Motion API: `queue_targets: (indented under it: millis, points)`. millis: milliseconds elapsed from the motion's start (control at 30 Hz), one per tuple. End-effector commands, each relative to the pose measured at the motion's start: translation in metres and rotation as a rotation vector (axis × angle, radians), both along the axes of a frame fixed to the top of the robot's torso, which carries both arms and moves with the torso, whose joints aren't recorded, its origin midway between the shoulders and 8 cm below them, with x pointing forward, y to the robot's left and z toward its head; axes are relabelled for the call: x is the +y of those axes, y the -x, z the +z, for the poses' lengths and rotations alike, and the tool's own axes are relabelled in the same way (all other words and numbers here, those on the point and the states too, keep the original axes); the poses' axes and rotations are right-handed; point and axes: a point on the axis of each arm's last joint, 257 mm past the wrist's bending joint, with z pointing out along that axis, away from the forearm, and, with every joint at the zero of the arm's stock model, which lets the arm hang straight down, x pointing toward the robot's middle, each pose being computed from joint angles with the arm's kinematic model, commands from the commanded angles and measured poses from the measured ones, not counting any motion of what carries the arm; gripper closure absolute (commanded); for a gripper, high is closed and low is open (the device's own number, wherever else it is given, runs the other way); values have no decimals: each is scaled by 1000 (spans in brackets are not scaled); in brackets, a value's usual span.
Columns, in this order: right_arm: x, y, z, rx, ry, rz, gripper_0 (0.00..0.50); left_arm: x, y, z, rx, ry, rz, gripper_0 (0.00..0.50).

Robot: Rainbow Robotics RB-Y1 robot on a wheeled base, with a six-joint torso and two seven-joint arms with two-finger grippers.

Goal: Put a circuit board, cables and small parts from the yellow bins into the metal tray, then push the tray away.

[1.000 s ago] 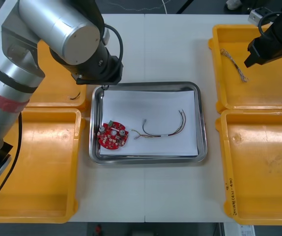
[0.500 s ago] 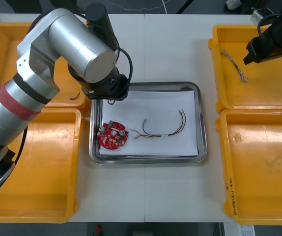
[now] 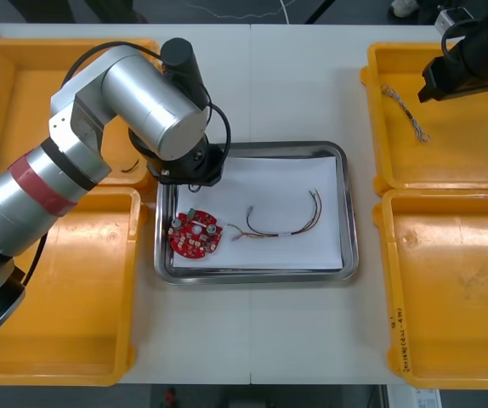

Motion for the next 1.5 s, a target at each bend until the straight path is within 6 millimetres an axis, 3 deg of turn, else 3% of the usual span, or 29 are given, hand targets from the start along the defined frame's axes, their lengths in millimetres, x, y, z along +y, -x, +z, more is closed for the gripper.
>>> queue_targets:
  millis: [33,267,533,600,667,700,1167,1267,1500]
  points:
    - [19,-20,28,-73,-58,-24,0,-13,8,-16,4,18,-33,495]
    - [24,-27,13,-83,-71,-33,0,-6,10,-29,0,-16,-29,495]
    - [26,-35,-12,-95,-85,-51,0,-7,8,-28,-9,-9,-24,486]
    - [26,-36,-15,-96,-89,-60,0,-7,8,-28,-9,-6,-21,336]
    - [25,-36,-20,-92,-87,-65,0,-8,7,-28,-11,-3,-17,15]
    - [25,-35,-22,-90,-86,-66,0,-8,7,-27,-13,-3,-17,0]
    - [17,-30,-47,-77,-105,-91,0,-18,4,-12,-41,45,-20,0]
    - [15,-27,-54,-68,-107,-98,0,-20,3,-4,-54,50,-26,0]
    - [12,-20,-72,-42,-124,-116,0,-12,10,35,-58,52,-21,0]
